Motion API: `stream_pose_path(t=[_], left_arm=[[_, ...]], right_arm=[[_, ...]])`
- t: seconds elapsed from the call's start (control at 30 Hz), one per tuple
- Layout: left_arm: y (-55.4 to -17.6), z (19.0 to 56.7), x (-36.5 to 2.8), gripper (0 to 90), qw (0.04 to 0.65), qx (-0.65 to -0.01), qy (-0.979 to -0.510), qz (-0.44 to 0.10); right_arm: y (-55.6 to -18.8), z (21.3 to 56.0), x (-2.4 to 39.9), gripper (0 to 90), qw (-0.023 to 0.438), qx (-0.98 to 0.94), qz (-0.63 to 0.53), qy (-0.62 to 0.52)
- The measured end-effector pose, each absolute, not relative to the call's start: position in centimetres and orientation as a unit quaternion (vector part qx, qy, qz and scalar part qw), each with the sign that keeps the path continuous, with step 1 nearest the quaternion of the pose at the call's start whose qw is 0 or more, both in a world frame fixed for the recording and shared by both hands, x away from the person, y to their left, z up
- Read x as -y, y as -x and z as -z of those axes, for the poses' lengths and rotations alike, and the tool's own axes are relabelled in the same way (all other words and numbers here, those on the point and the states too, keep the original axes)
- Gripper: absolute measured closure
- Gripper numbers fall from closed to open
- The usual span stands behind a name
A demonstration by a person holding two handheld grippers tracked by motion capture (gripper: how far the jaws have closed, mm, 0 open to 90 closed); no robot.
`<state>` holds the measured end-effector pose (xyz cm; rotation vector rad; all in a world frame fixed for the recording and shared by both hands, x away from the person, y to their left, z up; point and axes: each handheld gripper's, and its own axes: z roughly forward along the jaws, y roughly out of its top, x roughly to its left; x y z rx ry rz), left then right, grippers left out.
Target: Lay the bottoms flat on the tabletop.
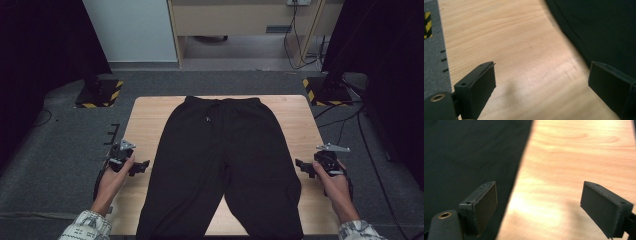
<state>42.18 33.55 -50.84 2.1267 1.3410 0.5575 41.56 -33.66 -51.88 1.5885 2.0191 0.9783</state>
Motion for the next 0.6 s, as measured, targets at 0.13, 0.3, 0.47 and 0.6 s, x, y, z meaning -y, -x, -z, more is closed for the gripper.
stream_pose_path(t=[0.13,0.3,0.47,0.6], left_arm=[[-43.0,51.3,-33.5,6.3,0.268,-0.505,-0.793,-0.211],[-43.8,52.4,-33.5,6.3,0.264,-0.519,-0.788,-0.201],[-43.7,53.0,-33.9,3.5,0.283,-0.523,-0.777,-0.206],[-42.9,53.7,-34.1,2.2,0.311,-0.523,-0.763,-0.219]], right_arm=[[-42.5,52.3,34.0,14.0,0.202,-0.714,-0.340,-0.578],[-43.0,53.4,34.3,13.5,0.211,-0.702,-0.332,-0.594],[-42.7,53.8,34.1,12.8,0.240,-0.707,-0.320,-0.583],[-42.4,53.8,33.8,12.1,0.249,-0.715,-0.308,-0.576]])
